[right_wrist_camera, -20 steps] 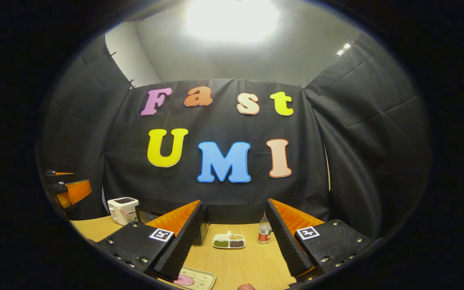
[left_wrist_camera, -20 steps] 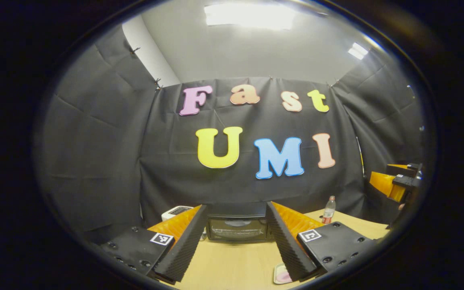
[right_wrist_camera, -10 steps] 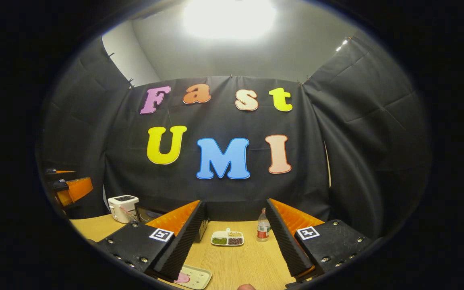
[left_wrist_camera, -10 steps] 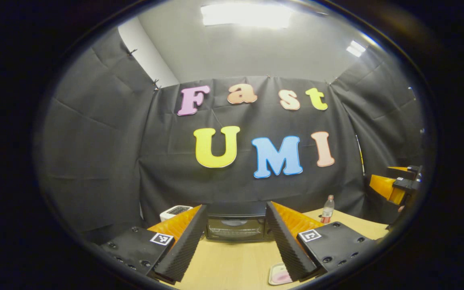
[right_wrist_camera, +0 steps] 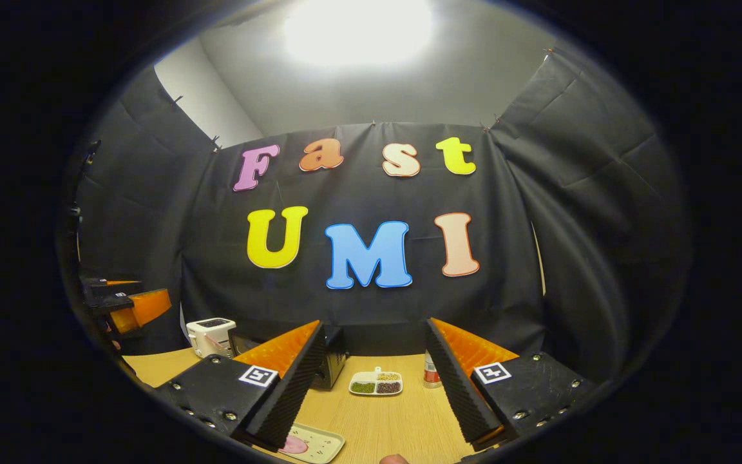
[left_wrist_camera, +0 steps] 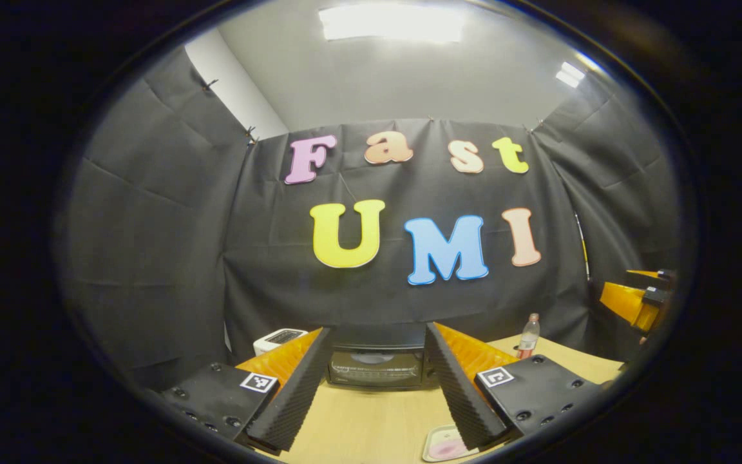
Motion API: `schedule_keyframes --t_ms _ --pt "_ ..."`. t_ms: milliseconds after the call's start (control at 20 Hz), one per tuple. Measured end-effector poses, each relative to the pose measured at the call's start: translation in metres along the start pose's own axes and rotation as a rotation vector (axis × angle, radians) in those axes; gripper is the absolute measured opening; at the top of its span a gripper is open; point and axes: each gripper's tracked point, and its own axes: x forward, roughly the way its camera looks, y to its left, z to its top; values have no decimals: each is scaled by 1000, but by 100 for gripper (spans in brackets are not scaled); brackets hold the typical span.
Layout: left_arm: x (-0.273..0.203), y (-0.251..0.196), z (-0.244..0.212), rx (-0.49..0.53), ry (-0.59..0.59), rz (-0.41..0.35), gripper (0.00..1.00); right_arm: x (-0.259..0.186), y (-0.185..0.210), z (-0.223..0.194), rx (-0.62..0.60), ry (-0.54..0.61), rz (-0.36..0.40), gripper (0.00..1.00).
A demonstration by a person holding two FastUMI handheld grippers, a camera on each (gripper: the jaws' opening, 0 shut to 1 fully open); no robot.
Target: Open the electric oven with the left hand, put the food in, and close the electric oven.
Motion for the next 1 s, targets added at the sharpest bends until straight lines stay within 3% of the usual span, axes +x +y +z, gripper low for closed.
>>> schedule_keyframes --t_ms 50,100,400,1000 --pt "11 1 -1 -12 2 0 90 0 -1 -3 4 8 1 95" --pt "22 1 -3 -25 7 -2 100 3 0 -2 12 4 3 95" --pt "97 12 -28 -27 30 -21 100 27 3 -7 -3 7 -38 95" --pt "237 21 -109 -45 128 -127 100 76 22 -28 -49 62 -150 95"
